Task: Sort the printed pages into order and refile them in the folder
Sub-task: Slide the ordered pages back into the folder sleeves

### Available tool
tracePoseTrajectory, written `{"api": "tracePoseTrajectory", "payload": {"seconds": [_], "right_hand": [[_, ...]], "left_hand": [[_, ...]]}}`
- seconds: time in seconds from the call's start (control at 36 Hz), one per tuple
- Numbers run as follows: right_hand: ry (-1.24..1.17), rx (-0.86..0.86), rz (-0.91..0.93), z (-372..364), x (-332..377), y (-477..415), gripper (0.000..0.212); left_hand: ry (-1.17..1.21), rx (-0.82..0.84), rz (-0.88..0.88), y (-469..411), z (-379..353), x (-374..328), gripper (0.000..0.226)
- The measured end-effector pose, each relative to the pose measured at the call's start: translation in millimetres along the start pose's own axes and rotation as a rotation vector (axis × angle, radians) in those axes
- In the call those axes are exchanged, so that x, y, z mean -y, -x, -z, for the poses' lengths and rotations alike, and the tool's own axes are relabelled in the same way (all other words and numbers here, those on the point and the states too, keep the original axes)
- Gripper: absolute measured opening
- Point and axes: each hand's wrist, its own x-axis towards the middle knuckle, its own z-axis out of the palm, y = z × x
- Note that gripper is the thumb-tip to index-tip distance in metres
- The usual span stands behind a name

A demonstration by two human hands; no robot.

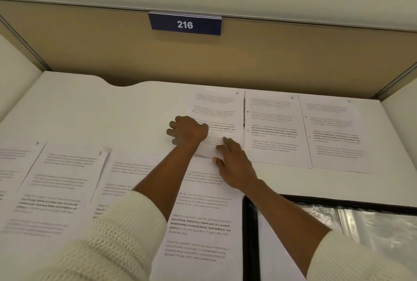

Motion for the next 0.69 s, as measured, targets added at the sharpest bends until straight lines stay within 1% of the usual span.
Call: {"api": "tracePoseTrajectory", "payload": {"seconds": [0.08,0.11,0.14,0.22,0.31,0.39,0.44,0.5,0.56,0.64,0.67,0.69], "right_hand": [[-0.071,-0.053,-0.003,-3.5,-3.3,0.4,0.05],[-0.09,-0.067,-0.004,-3.5,-4.2,0.7,0.049],[-0.112,-0.079,-0.007,-3.6,-5.1,0.5,0.048],[-0.191,-0.127,-0.013,-0.5,-6.5,-1.3,0.046],[-0.297,-0.192,-0.058,3.5,-8.2,-7.5,0.041],[-0.426,-0.287,-0.146,11.0,-9.6,-15.9,0.033],[-0.469,-0.357,-0.206,17.0,-10.6,-20.0,0.032],[-0.486,-0.407,-0.267,25.8,-10.1,-20.9,0.035],[-0.516,-0.44,-0.355,34.0,-9.4,-21.3,0.044],[-0.652,-0.384,-0.558,45.6,-9.2,-24.8,0.062],[-0.779,-0.348,-0.619,50.1,-9.0,-25.8,0.063],[-0.948,-0.311,-0.657,54.1,-9.7,-26.7,0.059]], "left_hand": [[0.071,0.005,0.046,-13.7,-0.2,-0.9,0.089],[0.109,0.025,0.053,-20.0,-1.3,1.1,0.086],[0.162,0.053,0.058,-25.9,-2.1,3.2,0.079],[0.316,0.092,0.068,-34.1,3.3,8.0,0.043],[0.403,0.131,0.068,-23.9,22.2,4.0,0.032],[0.55,0.219,0.061,-26.6,32.6,6.6,0.037],[0.627,0.289,0.048,-25.1,40.6,9.7,0.032],[0.722,0.393,0.049,-19.1,50.3,12.5,0.025],[0.84,0.53,0.071,-13.3,60.2,17.3,0.031],[0.935,0.641,0.071,-7.6,70.3,26.0,0.042],[0.958,0.664,0.055,-4.1,72.8,28.7,0.042],[0.967,0.676,0.033,0.5,75.4,30.8,0.04]]}}
